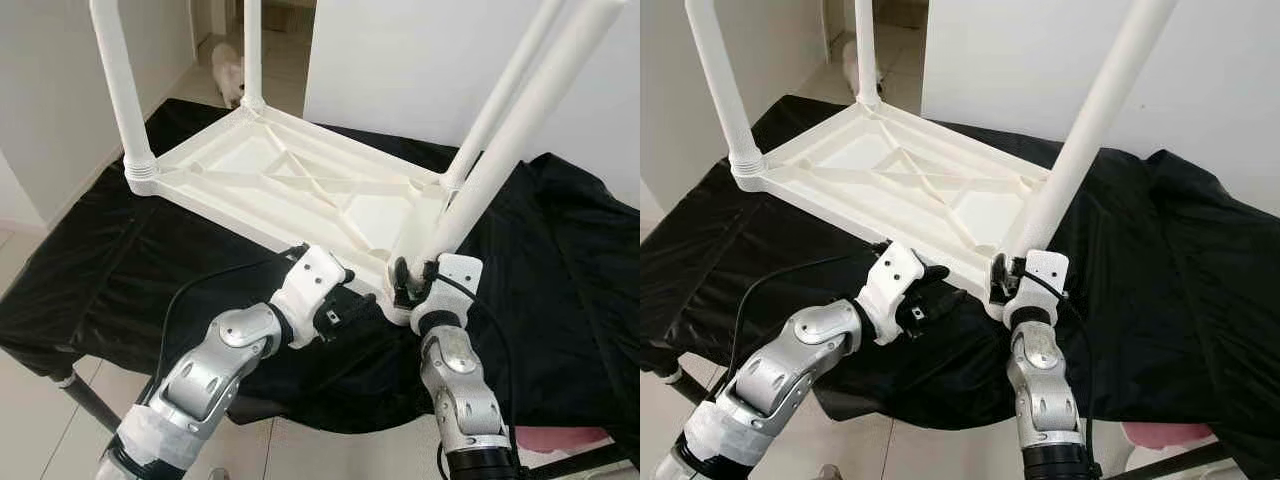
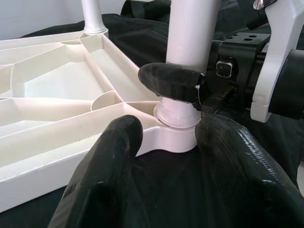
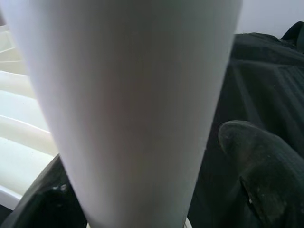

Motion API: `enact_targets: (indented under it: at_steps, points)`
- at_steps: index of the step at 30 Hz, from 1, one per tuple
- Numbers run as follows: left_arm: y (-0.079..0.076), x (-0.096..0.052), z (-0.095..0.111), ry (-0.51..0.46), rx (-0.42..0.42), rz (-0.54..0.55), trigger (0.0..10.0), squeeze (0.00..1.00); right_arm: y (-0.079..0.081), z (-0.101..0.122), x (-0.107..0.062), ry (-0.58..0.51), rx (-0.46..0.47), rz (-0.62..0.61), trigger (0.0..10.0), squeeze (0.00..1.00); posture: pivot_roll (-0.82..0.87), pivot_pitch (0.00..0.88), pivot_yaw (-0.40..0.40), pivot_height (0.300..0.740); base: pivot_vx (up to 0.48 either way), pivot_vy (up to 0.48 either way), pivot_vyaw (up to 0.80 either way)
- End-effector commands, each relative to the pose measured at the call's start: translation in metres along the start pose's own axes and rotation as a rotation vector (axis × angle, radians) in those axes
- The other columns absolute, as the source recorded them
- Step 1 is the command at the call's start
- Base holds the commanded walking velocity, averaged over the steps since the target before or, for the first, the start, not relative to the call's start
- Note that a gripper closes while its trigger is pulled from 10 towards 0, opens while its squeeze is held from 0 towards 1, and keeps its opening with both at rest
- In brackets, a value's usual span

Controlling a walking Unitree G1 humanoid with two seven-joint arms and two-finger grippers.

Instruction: Building children table

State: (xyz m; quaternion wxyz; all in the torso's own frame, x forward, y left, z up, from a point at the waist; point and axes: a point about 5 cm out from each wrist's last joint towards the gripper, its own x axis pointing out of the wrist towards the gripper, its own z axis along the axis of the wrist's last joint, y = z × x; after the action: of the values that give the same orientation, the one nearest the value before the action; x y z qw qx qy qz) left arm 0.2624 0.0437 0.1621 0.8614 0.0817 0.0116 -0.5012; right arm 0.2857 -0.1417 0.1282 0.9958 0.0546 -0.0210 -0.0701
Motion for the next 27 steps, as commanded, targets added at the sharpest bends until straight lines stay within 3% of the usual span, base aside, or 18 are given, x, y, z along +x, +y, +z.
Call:
enact_targets:
  at_steps: [1, 10, 12, 18, 27]
  points:
    - [-0.002, 0.001, 0.002, -0.009, 0.013, -0.047, 10.0, 0.00, 0.000, -0.001, -0.001, 0.006, 0.027, 0.013, 10.0, 1.00, 0.05, 0.000, -0.116, 0.740, 0.000, 0.000, 0.00]
    - [-0.002, -0.001, 0.001, -0.007, 0.009, -0.040, 10.0, 0.00, -0.014, 0.000, 0.000, -0.015, 0.020, 0.169, 10.0, 1.00, 0.05, 0.006, -0.118, 0.740, 0.000, 0.000, 0.00]
    - [-0.001, -0.001, 0.001, -0.007, 0.008, -0.036, 10.0, 0.00, -0.022, 0.000, 0.001, -0.019, 0.010, 0.261, 10.0, 0.00, 0.05, 0.010, -0.117, 0.740, 0.000, 0.000, 0.00]
    - [0.000, -0.002, 0.002, -0.008, 0.006, -0.030, 10.0, 0.00, -0.032, -0.002, 0.008, -0.002, -0.054, 0.409, 10.0, 0.00, 0.04, 0.025, -0.106, 0.740, 0.000, 0.000, 0.00]
    - [0.003, -0.001, 0.003, -0.011, 0.007, -0.022, 10.0, 0.00, -0.029, -0.003, 0.018, 0.010, -0.100, 0.547, 10.0, 0.00, 0.04, 0.033, -0.103, 0.740, 0.000, 0.000, 0.00]
